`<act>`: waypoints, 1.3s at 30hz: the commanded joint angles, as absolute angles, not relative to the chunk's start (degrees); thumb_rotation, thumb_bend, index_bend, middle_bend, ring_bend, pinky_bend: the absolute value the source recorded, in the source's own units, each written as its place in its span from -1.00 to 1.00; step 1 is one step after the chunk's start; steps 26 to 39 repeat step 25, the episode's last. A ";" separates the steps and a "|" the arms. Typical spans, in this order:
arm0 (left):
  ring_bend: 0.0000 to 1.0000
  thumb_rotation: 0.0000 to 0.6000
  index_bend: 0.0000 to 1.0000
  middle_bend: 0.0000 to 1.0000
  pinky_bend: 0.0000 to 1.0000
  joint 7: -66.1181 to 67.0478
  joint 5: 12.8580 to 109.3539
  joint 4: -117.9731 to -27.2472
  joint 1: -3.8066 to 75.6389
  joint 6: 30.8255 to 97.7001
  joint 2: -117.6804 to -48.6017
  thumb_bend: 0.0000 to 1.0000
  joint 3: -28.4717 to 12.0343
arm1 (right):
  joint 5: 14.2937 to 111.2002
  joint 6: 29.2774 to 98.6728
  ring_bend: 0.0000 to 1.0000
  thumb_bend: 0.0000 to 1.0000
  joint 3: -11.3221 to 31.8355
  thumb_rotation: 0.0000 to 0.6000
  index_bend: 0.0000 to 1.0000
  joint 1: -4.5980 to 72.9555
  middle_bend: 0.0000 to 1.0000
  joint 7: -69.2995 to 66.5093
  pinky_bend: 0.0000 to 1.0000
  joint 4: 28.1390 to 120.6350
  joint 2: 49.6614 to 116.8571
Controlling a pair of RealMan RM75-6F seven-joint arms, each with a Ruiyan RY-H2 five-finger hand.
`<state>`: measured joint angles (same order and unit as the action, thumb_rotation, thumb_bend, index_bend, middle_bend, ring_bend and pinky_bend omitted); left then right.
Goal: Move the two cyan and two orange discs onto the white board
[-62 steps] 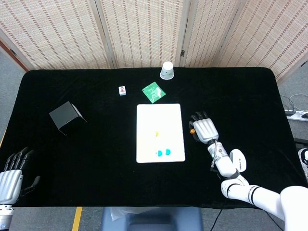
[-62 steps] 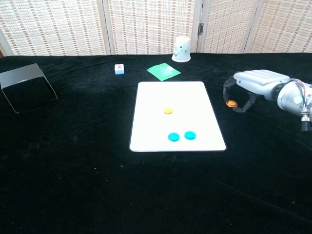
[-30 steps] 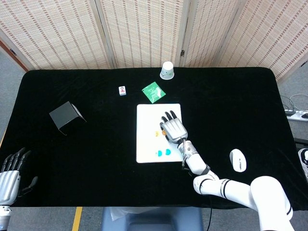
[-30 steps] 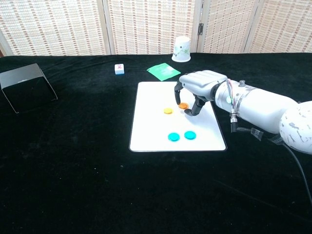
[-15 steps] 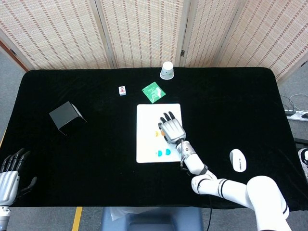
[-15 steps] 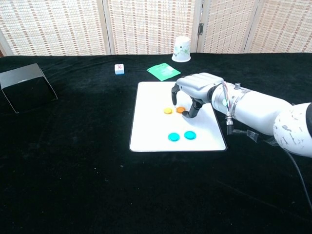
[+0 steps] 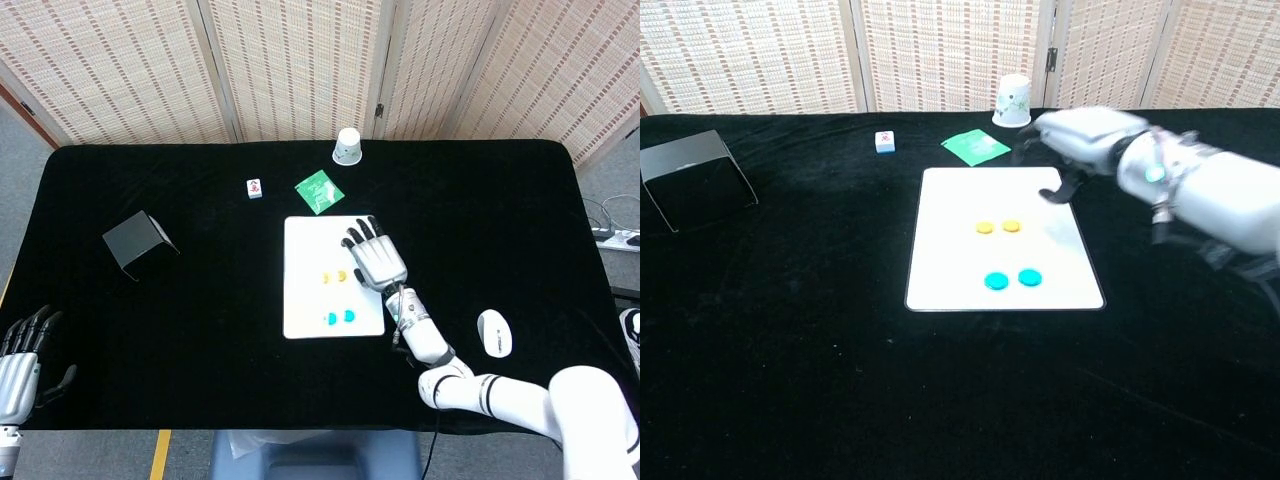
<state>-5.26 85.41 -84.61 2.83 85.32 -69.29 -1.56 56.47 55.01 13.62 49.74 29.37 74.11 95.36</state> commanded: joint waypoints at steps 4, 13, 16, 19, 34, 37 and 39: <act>-0.88 1.00 -0.79 -0.96 -1.00 -5.03 86.15 -85.29 3.23 85.70 -69.25 -0.20 -1.80 | 62.24 66.70 -0.90 -0.11 10.20 1.00 -0.64 38.94 -0.70 25.65 -1.00 89.69 81.00; -0.88 1.00 -0.79 -0.97 -1.00 -3.63 87.30 -86.82 3.78 86.44 -69.27 -0.20 -2.07 | 74.30 81.81 -1.00 -0.11 1.66 1.00 -1.00 23.92 -0.99 16.04 -1.00 98.60 68.95; -0.88 1.00 -0.79 -0.97 -1.00 -2.96 87.65 -87.55 3.93 86.60 -69.17 -0.20 -2.06 | 78.08 86.04 -1.00 -0.11 -0.81 1.00 -1.00 19.50 -1.00 11.88 -1.00 98.60 66.95; -0.88 1.00 -0.79 -0.96 -1.00 -2.23 87.97 -88.34 3.99 86.87 -69.00 -0.20 -2.06 | 80.97 89.99 -1.00 -0.11 -2.64 1.00 -1.00 15.50 -1.00 8.71 -1.00 97.43 66.53; -0.88 1.00 -0.79 -0.97 -1.00 -1.35 88.56 -89.49 3.87 87.59 -68.86 -0.20 -1.91 | 84.79 95.23 -1.00 -0.11 -4.91 1.00 -1.00 9.42 -1.00 5.15 -1.00 95.78 67.10; -0.88 1.00 -0.79 -0.97 -1.00 -1.35 88.56 -89.49 3.87 87.59 -68.86 -0.20 -1.91 | 84.79 95.23 -1.00 -0.11 -4.91 1.00 -1.00 9.42 -1.00 5.15 -1.00 95.78 67.10; -0.88 1.00 -0.79 -0.97 -1.00 -1.35 88.56 -89.49 3.87 87.59 -68.86 -0.20 -1.91 | 84.79 95.23 -1.00 -0.11 -4.91 1.00 -1.00 9.42 -1.00 5.15 -1.00 95.78 67.10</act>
